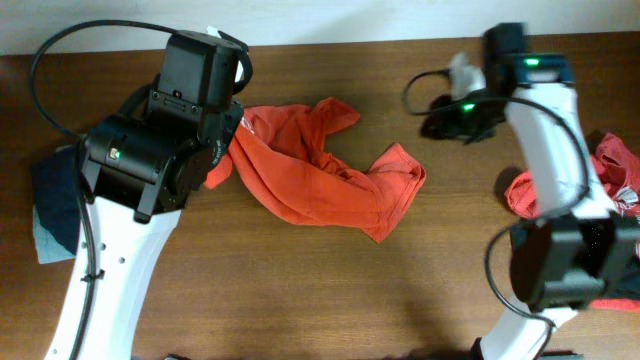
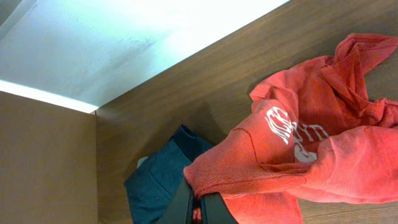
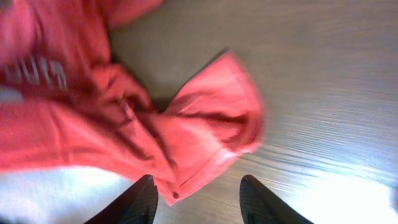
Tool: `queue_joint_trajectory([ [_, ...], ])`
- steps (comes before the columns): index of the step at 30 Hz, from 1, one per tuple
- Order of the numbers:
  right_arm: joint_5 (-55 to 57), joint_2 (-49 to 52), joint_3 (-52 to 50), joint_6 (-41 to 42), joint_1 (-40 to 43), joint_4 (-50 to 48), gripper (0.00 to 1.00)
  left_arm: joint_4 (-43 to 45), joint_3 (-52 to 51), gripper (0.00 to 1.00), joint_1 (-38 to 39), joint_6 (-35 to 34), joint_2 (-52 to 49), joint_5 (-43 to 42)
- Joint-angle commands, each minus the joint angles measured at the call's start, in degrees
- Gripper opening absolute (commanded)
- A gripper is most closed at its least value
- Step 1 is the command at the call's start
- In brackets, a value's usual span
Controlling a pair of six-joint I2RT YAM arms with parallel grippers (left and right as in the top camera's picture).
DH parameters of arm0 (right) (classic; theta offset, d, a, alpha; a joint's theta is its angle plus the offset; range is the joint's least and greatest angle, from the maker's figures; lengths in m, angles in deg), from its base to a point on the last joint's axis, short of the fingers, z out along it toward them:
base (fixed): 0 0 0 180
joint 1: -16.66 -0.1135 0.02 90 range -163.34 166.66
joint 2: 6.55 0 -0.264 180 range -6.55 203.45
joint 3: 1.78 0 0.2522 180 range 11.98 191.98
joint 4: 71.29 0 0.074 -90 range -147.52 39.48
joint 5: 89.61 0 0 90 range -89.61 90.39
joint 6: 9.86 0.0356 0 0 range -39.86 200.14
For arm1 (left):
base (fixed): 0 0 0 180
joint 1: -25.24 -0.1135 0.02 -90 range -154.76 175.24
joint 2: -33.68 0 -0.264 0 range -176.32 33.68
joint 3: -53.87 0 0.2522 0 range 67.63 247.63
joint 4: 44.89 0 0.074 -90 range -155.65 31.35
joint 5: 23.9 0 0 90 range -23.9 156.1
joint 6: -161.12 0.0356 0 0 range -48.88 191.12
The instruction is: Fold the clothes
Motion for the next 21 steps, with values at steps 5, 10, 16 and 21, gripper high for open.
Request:
queue_joint_trajectory([
  [5, -10.49, 8.31, -3.04, -14.64, -10.29, 2.4, 0.54, 0.15, 0.0, 0.0, -0.35, 0.94, 1.18, 1.25],
  [10, -3.17, 10.99, -3.19, -7.37, -13.68, -1.97, 0.56, -0.17, 0.0, 0.0, -0.35, 0.92, 1.18, 1.25],
  [16, 0.87, 12.15, -3.28, -5.81, -13.86, -3.82, 0.58, -0.72, 0.0, 0.0, -0.35, 0.94, 1.18, 0.33],
  [21, 0.81, 12.74, -5.73, -5.77, -13.9, -6.4, 0.57, -0.74, 0.0, 0.0, -0.35, 0.94, 1.18, -0.26],
])
